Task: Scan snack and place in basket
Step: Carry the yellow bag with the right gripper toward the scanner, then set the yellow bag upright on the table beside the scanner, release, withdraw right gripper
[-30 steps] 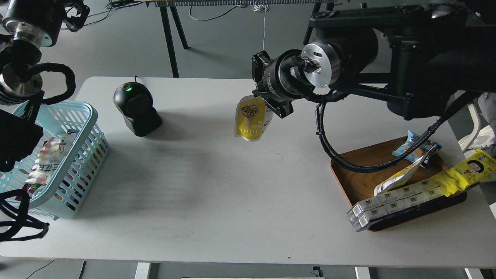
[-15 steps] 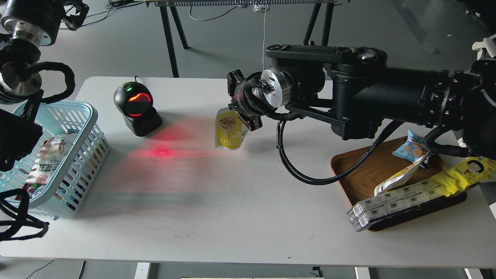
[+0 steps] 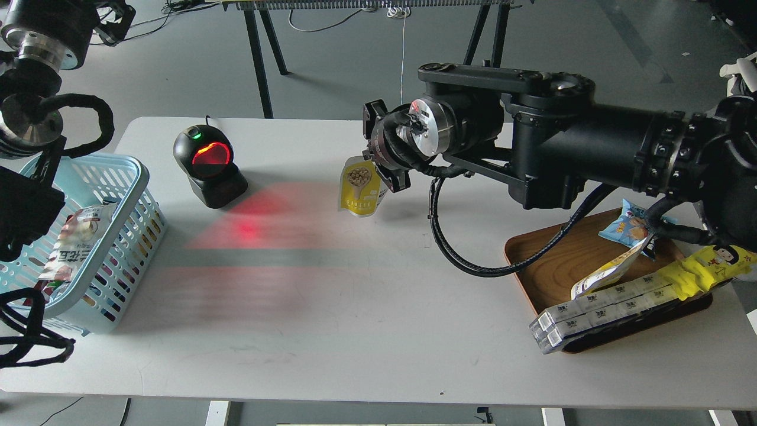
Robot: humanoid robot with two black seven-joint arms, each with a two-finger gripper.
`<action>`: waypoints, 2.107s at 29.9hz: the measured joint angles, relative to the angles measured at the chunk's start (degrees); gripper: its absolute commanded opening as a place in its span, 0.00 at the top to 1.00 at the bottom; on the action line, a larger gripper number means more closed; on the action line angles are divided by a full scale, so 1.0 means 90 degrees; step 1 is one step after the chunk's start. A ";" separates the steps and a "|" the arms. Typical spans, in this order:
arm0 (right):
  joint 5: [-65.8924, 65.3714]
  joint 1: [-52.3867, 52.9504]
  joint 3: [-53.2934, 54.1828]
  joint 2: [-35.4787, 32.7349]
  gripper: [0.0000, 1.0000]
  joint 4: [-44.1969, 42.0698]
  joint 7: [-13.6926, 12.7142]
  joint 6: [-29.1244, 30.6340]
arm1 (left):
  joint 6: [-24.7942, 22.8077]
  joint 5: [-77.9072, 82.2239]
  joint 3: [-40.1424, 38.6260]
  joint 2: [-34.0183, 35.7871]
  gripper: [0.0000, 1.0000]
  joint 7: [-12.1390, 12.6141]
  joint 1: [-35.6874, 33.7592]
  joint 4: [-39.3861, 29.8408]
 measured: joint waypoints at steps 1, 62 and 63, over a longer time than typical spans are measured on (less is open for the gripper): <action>-0.0001 -0.0015 0.0000 0.0000 1.00 -0.0008 0.0000 0.0000 | 0.0000 0.0000 0.0000 -0.0001 0.00 0.0000 0.0000 0.0000; -0.0933 -0.1523 0.3730 -0.2801 0.00 0.0616 0.0000 0.1476 | 0.0042 0.0156 0.0941 0.0750 0.00 0.0146 -0.0308 -0.0240; -0.0940 -0.1785 0.3996 -0.2977 0.00 0.0591 0.0001 0.1693 | 0.0033 0.0170 0.1184 0.0897 0.00 0.0145 -0.0389 -0.0322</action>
